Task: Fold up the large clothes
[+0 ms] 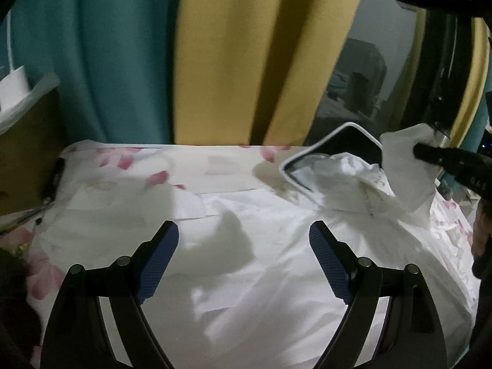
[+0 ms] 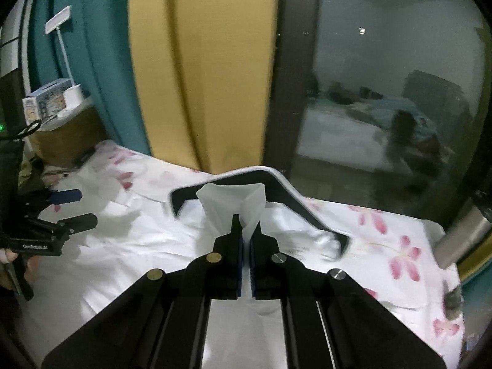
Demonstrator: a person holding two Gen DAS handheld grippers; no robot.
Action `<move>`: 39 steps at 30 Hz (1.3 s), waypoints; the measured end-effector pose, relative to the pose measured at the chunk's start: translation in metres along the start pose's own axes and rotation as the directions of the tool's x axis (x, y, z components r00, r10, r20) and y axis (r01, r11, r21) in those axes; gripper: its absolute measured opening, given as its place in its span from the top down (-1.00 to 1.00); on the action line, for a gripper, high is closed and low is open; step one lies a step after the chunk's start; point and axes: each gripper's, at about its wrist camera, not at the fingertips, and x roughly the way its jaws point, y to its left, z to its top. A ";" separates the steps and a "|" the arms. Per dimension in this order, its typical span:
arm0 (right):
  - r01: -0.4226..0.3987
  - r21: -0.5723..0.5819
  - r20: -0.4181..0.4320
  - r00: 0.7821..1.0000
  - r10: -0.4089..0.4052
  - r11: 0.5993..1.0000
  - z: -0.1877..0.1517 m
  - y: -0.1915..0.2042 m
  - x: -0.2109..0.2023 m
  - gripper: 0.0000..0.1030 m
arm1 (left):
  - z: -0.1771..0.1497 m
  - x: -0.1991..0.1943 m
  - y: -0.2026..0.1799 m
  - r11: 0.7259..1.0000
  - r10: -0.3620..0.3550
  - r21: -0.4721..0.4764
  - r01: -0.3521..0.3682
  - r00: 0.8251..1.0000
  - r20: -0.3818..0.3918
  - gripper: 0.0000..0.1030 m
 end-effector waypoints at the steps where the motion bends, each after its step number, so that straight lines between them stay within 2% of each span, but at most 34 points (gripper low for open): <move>1: -0.015 -0.003 -0.004 1.000 0.015 1.000 0.001 0.009 0.006 0.93 | -0.001 -0.002 0.006 1.000 0.007 -0.006 -0.007 1.000 0.001 -0.74; 10: -0.102 -0.017 -0.081 0.992 0.100 0.995 -0.003 0.073 0.062 0.93 | -0.008 -0.011 0.059 0.994 0.064 -0.083 -0.064 0.998 -0.005 -0.74; 16: -0.098 0.031 -0.152 0.983 0.102 0.995 -0.017 0.084 0.093 0.92 | -0.013 -0.010 0.075 0.992 0.078 -0.094 -0.080 0.997 -0.027 -0.74; 19: -0.102 0.054 -0.227 0.967 0.112 0.993 -0.026 0.087 0.107 0.87 | -0.014 -0.007 0.079 0.994 0.066 -0.090 -0.069 0.997 -0.035 -0.74; 20: -0.101 0.057 -0.248 0.962 0.112 0.993 -0.030 0.088 0.110 0.76 | -0.014 -0.006 0.078 0.994 0.059 -0.088 -0.062 0.997 -0.041 -0.74; 22: -0.102 0.062 -0.269 0.956 0.115 0.993 -0.034 0.090 0.111 0.29 | -0.014 -0.003 0.075 0.996 0.045 -0.077 -0.048 0.998 -0.047 -0.74; 23: -0.116 0.068 -0.264 0.956 0.130 0.991 -0.035 0.091 0.108 -0.13 | -0.014 -0.001 0.071 0.997 0.032 -0.067 -0.036 0.998 -0.055 -0.74; 24: -0.131 0.072 -0.255 0.956 0.146 0.989 -0.036 0.091 0.104 -0.31 | -0.014 0.001 0.067 0.998 0.015 -0.058 -0.019 0.998 -0.062 -0.73; 30: -0.137 0.085 -0.199 0.968 0.152 0.987 -0.034 0.084 0.071 -0.32 | -0.015 0.026 0.034 0.998 -0.056 0.025 0.060 0.991 -0.122 -0.73; 31: -0.130 0.090 -0.192 0.971 0.145 0.987 -0.035 0.081 0.066 -0.32 | -0.017 0.032 0.028 0.997 -0.050 0.047 0.057 0.989 -0.137 -0.69; 33: -0.114 0.100 -0.181 0.975 0.130 0.989 -0.039 0.072 0.056 -0.32 | -0.022 0.046 0.021 0.995 -0.032 0.084 0.048 0.983 -0.178 -0.43; 34: -0.105 0.105 -0.179 0.976 0.123 0.989 -0.041 0.069 0.052 -0.32 | -0.025 0.054 0.019 0.994 -0.022 0.096 0.043 0.979 -0.204 -0.38; 37: -0.082 0.135 -0.178 0.978 0.105 0.987 -0.049 0.054 0.043 -0.32 | -0.030 0.060 0.012 0.985 0.028 0.170 0.005 0.981 -0.192 -0.26; 38: -0.075 0.143 -0.178 0.979 0.100 0.987 -0.053 0.050 0.041 -0.32 | -0.031 0.061 0.011 0.981 0.050 0.192 -0.014 0.982 -0.184 -0.02; 39: -0.068 0.151 -0.180 0.979 0.095 0.986 -0.056 0.046 0.040 -0.32 | -0.031 0.061 0.012 0.980 0.060 0.199 -0.023 0.982 -0.179 0.44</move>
